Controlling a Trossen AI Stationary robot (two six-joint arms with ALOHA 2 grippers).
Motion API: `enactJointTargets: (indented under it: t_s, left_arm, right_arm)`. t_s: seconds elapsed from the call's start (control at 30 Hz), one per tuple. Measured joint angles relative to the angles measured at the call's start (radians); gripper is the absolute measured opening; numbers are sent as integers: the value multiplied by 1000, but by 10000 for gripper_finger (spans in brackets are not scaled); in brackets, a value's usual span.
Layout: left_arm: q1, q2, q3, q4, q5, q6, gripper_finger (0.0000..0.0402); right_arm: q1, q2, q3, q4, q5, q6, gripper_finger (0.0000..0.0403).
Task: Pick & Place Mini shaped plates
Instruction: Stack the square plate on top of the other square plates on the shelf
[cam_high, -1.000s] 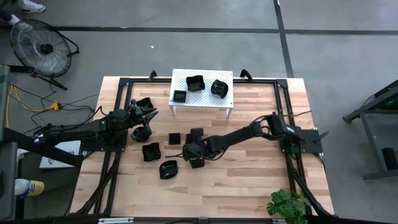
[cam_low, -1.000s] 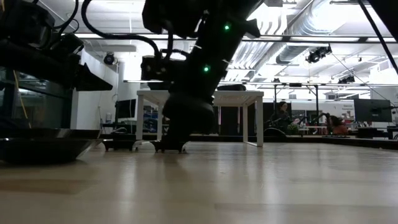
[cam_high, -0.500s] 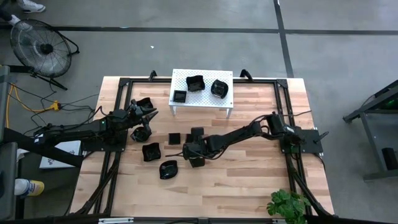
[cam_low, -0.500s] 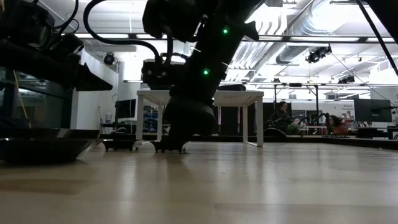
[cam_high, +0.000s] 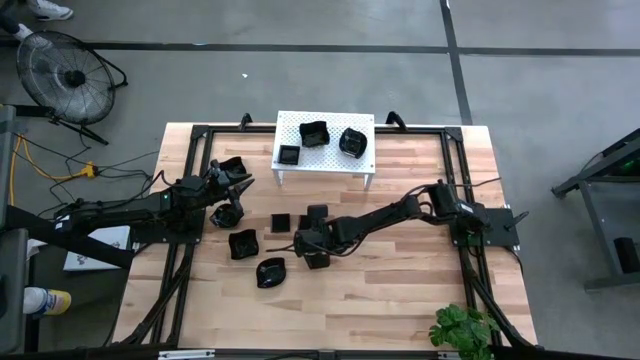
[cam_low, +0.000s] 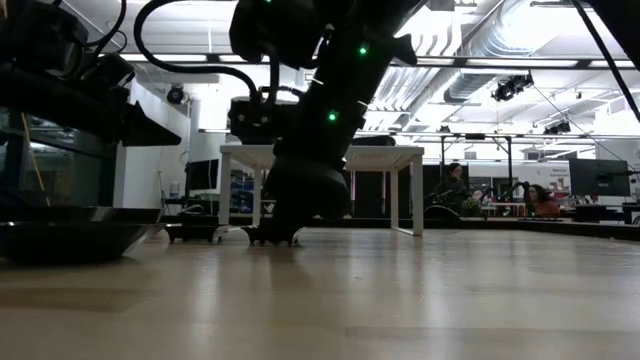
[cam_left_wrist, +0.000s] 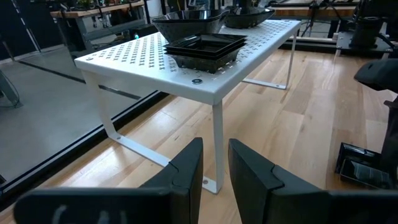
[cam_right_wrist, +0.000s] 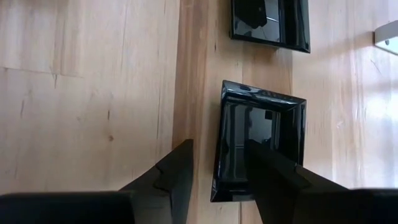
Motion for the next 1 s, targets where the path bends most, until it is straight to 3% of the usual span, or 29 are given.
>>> enactJointTargets:
  t_s: [0.3, 0.77, 1.0]
  left_arm:
    - [0, 0, 0, 0, 0, 0, 73]
    - [0, 0, 0, 0, 0, 0, 73]
    - [0, 0, 0, 0, 0, 0, 73]
  right_arm:
    - [-3, 2, 0, -3, 7, 7, 131]
    - [-3, 3, 0, -4, -18, 7, 14]
    - [-2, 3, 0, -3, -31, 11, 4]
